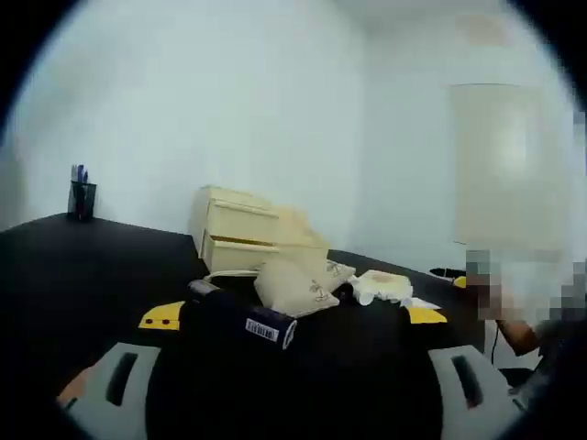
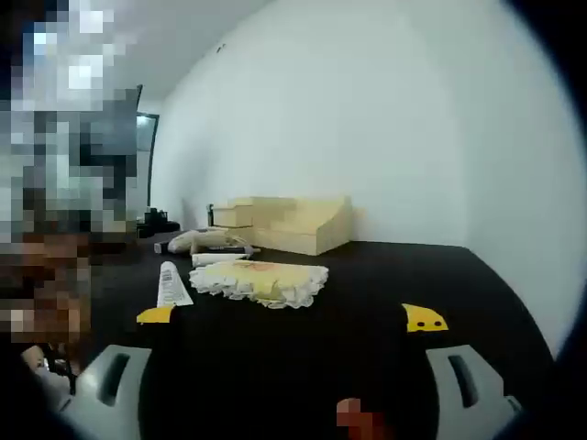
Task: Open the drawer, pick up the cosmetic bottles from the table one by one, place them into the drawer, release the gripper, close the drawer, and move the gripper away
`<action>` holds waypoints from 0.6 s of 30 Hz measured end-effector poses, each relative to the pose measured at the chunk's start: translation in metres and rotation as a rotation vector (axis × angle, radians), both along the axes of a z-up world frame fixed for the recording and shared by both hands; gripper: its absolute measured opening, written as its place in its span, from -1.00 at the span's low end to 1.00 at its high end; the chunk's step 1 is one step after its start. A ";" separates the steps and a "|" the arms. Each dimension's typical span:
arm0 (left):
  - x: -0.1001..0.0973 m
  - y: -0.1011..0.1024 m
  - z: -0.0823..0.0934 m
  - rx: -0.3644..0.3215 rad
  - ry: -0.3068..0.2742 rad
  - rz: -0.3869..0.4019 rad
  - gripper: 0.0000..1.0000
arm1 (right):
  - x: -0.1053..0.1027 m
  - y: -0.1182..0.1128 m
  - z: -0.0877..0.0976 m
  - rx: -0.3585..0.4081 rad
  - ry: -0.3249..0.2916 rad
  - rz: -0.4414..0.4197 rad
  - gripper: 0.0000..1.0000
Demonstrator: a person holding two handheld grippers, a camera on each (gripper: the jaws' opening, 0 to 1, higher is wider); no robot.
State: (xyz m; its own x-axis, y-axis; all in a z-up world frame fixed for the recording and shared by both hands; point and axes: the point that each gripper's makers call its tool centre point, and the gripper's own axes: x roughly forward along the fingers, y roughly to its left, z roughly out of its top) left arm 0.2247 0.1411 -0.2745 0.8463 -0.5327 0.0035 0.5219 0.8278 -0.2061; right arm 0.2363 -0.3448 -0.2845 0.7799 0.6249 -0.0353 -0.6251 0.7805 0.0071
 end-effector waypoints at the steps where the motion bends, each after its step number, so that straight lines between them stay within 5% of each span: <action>1: 0.000 0.000 0.000 0.000 0.000 0.000 0.88 | 0.000 0.000 0.000 0.000 0.000 0.000 0.82; 18: 0.001 0.000 0.000 -0.003 0.002 -0.001 0.88 | -0.001 0.001 -0.001 -0.007 -0.004 0.000 0.81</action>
State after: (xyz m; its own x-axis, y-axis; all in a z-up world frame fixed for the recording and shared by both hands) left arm 0.2259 0.1413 -0.2747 0.8455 -0.5339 0.0037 0.5228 0.8264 -0.2091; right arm 0.2357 -0.3436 -0.2850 0.7803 0.6244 -0.0365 -0.6248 0.7808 -0.0007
